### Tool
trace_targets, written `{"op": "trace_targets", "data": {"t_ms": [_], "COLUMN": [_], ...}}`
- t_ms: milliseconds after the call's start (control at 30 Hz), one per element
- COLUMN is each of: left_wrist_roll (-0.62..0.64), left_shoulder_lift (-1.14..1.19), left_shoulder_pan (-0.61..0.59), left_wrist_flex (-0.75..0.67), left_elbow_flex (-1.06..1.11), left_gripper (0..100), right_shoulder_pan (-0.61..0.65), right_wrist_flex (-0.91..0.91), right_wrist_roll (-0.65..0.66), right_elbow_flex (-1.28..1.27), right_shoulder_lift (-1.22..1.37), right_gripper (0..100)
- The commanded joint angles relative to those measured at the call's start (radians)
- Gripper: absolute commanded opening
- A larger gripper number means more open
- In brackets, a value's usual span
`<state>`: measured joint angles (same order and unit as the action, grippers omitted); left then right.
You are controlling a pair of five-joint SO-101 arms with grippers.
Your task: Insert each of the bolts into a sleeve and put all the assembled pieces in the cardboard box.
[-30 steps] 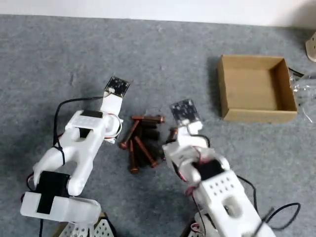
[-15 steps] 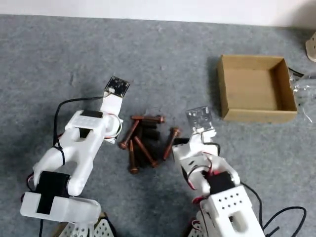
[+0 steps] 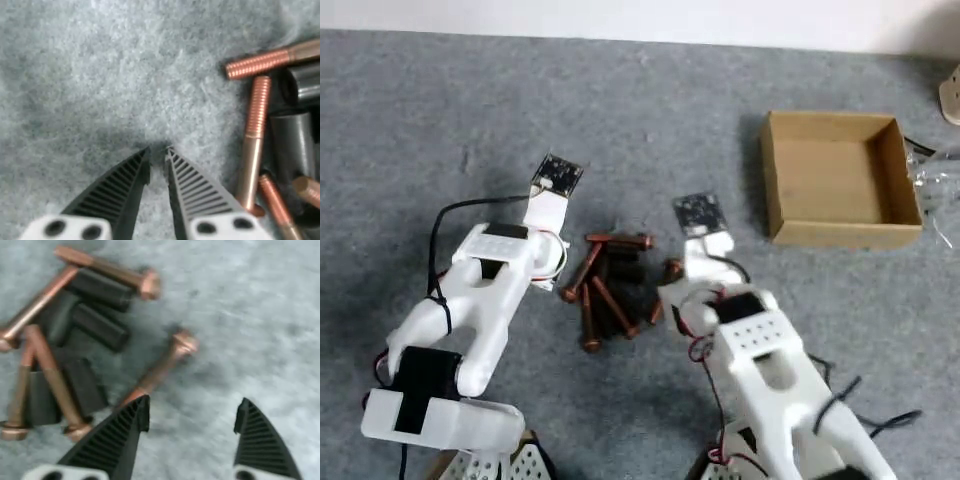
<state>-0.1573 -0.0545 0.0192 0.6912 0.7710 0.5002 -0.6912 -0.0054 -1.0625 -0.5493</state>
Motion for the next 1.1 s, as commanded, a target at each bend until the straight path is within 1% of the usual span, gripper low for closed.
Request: {"op": "trace_targets", "data": {"t_ms": [0, 133, 300, 400, 533, 600, 767, 800, 967, 1067], "left_wrist_roll": [-0.006, -0.006, -0.006, -0.006, -0.006, -0.006, -0.006, -0.006, -0.006, -0.006], "left_shoulder_lift": [-0.002, -0.002, -0.002, -0.002, -0.002, -0.002, -0.002, -0.002, -0.001, -0.001], "left_shoulder_pan": [0.022, 0.022, 0.022, 0.022, 0.022, 0.022, 0.021, 0.021, 0.021, 0.021], "left_wrist_flex": [0.003, 0.003, 0.003, 0.003, 0.003, 0.003, 0.003, 0.003, 0.003, 0.003], "left_elbow_flex": [-0.045, -0.045, -0.045, -0.045, -0.045, -0.045, -0.045, -0.045, -0.045, -0.045], "left_gripper": [6, 6, 6, 6, 6, 6, 6, 6, 6, 6], "right_shoulder_pan": [0.076, 0.087, 0.085, 0.084, 0.084, 0.074, -0.004, -0.016, -0.051, -0.053], "right_wrist_flex": [0.03, 0.03, 0.024, 0.019, -0.074, -0.094, -0.093, -0.093, -0.093, -0.093], "right_wrist_roll": [-0.003, -0.069, -0.078, -0.078, -0.078, -0.074, -0.074, -0.072, -0.072, -0.072], "right_elbow_flex": [0.113, 0.225, 0.329, 0.334, 0.34, 0.34, 0.34, 0.34, 0.34, 0.334], "right_shoulder_lift": [0.13, 0.306, 0.476, 0.529, 0.549, 0.549, 0.552, 0.552, 0.542, 0.479], "right_gripper": [26.3, 26.3, 26.3, 26.3, 25.9, 21.4, 1.2, 0.0, 0.4, 0.4]}}
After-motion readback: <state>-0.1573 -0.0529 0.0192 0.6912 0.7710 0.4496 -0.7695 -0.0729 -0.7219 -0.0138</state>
